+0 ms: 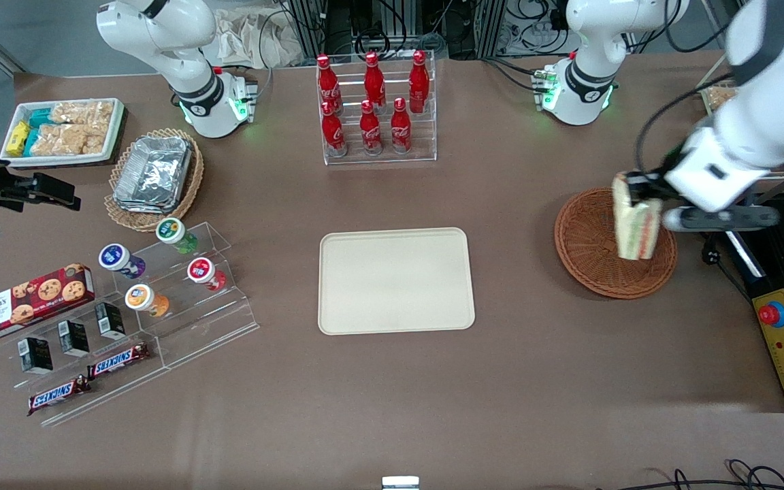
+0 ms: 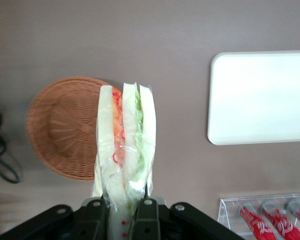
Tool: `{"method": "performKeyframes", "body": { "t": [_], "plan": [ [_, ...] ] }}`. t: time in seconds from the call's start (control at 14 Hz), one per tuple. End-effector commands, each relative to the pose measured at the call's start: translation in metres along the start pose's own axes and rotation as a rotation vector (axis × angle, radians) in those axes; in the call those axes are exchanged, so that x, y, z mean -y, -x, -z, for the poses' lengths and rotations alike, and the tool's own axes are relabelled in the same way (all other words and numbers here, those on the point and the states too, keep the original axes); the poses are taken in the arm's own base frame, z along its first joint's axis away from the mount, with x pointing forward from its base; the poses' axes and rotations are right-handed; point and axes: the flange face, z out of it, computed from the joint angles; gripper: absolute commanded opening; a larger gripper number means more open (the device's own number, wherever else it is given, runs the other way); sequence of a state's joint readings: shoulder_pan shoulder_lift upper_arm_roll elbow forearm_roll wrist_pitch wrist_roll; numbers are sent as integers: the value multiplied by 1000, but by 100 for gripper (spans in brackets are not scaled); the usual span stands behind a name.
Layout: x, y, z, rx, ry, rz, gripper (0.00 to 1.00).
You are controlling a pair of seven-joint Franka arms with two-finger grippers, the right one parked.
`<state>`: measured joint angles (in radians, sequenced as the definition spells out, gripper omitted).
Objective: Place sandwich from basket to tray
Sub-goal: 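Carry the sandwich over the cream tray with the left gripper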
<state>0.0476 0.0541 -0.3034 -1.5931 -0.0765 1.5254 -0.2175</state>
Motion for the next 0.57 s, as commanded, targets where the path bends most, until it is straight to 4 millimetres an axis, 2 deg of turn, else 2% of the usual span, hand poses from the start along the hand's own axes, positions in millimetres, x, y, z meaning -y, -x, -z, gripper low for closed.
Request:
{"method": "performKeyframes", "body": {
  "t": [0.0,0.07,0.29,0.5],
  "plan": [
    [-51,-6,-21,46,21,-65,0],
    [-73,-6,-34,59,26,-63,0],
    [-145,-8,-92,129,29,-22,0],
    [-203,-11,-144,54,78,19,0]
  ]
}}
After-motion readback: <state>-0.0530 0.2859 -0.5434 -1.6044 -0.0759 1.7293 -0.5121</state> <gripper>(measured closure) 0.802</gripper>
